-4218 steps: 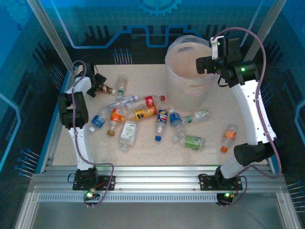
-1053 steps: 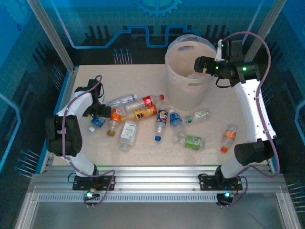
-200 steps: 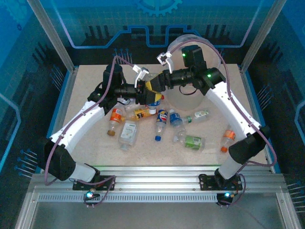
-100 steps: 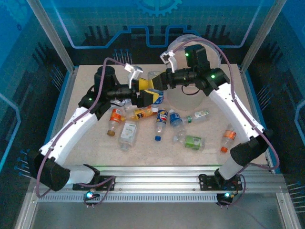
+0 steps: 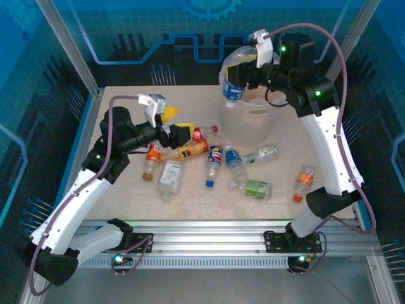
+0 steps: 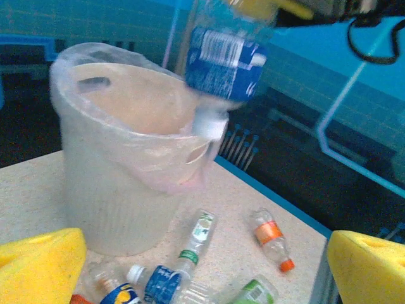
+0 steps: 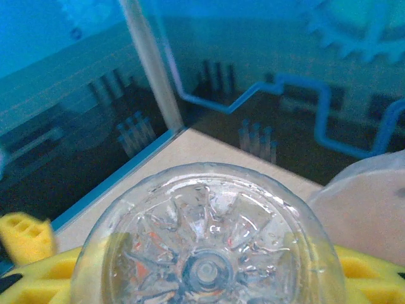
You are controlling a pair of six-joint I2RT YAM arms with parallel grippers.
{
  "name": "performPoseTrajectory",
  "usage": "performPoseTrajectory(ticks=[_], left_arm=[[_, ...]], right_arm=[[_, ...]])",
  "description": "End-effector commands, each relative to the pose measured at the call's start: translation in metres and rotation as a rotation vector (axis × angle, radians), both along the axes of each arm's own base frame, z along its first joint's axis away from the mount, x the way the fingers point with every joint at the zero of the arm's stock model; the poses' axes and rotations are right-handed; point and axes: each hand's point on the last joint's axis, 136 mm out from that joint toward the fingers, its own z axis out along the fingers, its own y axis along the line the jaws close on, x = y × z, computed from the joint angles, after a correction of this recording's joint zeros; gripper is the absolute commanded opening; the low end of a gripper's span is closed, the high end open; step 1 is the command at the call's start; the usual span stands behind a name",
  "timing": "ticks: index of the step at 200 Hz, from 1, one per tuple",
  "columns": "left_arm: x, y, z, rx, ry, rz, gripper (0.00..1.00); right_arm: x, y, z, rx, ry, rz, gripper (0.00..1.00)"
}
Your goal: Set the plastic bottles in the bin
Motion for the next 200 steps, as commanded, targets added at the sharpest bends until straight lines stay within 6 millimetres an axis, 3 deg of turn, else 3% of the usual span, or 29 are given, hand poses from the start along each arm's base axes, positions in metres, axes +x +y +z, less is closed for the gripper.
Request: performPoseTrajectory(ticks=[1, 27, 53, 114, 200], left_arm=[[0.005, 0.016, -0.006, 0.029, -0.022, 0.107, 0.99], [0.005, 0.025, -0.013, 0.037, -0.018, 0.164, 0.99], [0.007, 0.036, -0.020, 0.043, -0.005, 0.226, 0.99], [0.013, 0.055, -0.049, 0.090, 0.085, 0.347, 0.99], [0.023, 0.092, -0.094, 0.160, 0.212, 0.571, 0.99]], right_arm=[[0.035, -0.028, -0.002, -0.080, -0.037, -0.175, 0.42], [0.061, -0.042, -0.005, -0.127, -0.051, -0.279, 0.42], [0.087, -0.051, -0.021, -0.192, -0.034, -0.354, 0.42], [0.133, -0.053, -0.082, -0.337, 0.051, -0.407, 0.42], [0.169, -0.074, -0.169, -0.432, 0.230, -0.415, 0.45]])
